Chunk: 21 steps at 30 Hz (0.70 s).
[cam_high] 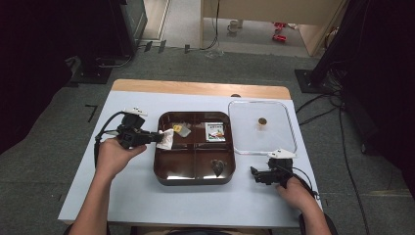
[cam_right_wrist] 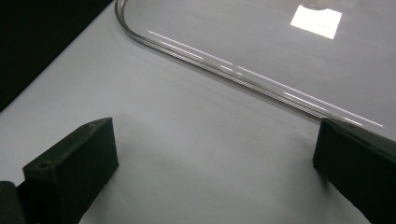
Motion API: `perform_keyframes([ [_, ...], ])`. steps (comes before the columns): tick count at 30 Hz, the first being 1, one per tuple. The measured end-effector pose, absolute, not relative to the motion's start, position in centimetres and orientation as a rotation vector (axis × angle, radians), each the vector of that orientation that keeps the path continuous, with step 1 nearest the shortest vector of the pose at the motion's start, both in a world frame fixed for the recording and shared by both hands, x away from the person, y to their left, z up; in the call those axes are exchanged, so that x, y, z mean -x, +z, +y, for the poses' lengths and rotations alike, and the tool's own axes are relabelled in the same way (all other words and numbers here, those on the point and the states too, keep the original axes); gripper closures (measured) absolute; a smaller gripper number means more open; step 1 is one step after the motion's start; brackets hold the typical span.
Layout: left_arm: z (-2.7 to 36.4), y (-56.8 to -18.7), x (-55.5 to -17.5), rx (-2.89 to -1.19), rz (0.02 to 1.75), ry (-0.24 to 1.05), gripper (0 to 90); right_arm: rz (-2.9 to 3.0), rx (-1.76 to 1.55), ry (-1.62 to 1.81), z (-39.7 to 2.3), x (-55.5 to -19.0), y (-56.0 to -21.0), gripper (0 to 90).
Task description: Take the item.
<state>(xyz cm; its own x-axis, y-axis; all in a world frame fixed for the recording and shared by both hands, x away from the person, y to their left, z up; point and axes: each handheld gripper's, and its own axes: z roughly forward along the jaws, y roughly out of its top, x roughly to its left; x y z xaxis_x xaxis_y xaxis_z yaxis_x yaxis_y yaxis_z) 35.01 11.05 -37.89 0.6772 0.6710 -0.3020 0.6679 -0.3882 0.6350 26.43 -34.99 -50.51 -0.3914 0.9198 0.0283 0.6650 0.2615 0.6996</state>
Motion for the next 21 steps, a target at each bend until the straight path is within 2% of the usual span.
perform_keyframes([
  [14, 14.8, -38.1, -34.9, -2.091, 1.106, 0.164, 86.5, 2.152, -1.445, 0.903, -35.0, -26.4, -50.5, 0.0],
  [21, 16.1, -39.5, -35.4, -2.09, 1.175, 0.179, 86.5, 2.152, -1.446, 0.904, -35.0, -26.4, -50.5, 0.0],
])
